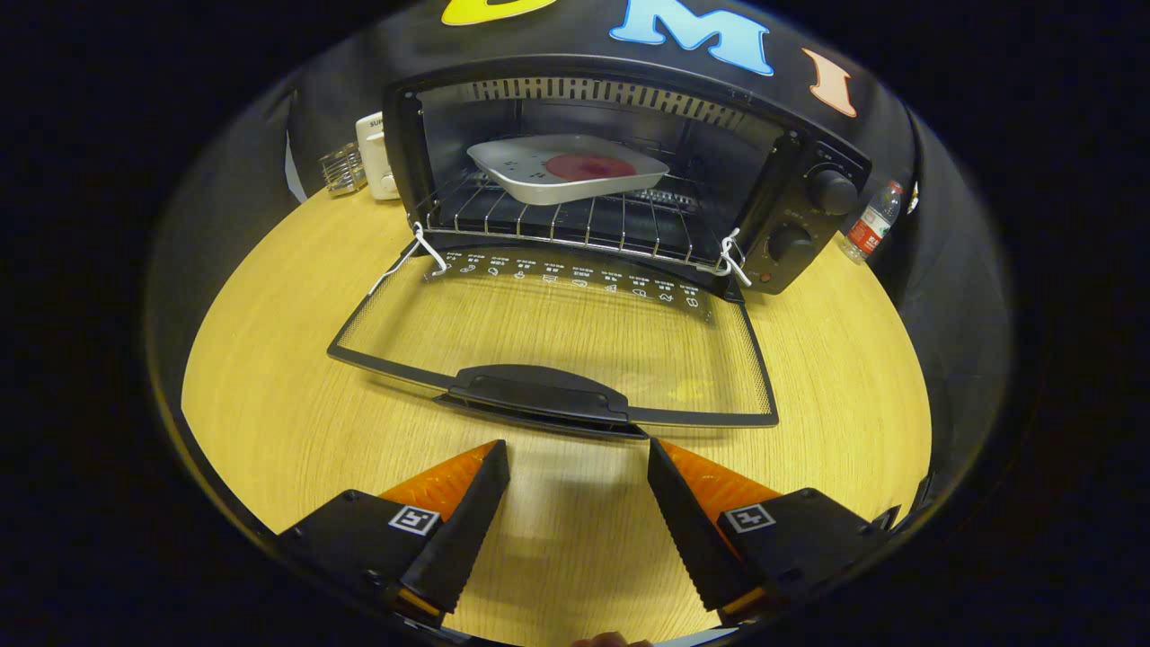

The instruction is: Open the toaster oven, put the food inside, and close the toaster oven door.

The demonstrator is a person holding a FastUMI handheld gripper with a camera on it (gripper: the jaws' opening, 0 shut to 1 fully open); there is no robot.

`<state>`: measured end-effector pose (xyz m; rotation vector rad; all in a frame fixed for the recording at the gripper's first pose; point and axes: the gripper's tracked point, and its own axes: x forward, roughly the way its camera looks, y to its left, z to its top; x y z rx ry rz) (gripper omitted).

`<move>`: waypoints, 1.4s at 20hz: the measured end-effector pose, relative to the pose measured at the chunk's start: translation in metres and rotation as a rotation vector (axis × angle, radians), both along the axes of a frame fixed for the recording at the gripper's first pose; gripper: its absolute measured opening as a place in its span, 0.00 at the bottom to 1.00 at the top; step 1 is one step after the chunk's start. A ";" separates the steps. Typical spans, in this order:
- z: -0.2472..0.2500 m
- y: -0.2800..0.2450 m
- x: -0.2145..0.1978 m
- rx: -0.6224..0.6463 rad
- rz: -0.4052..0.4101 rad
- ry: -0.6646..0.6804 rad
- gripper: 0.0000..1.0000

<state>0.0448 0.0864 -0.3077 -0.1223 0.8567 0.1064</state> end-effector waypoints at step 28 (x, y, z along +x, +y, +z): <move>0.087 0.006 0.003 0.046 -0.066 -0.189 0.99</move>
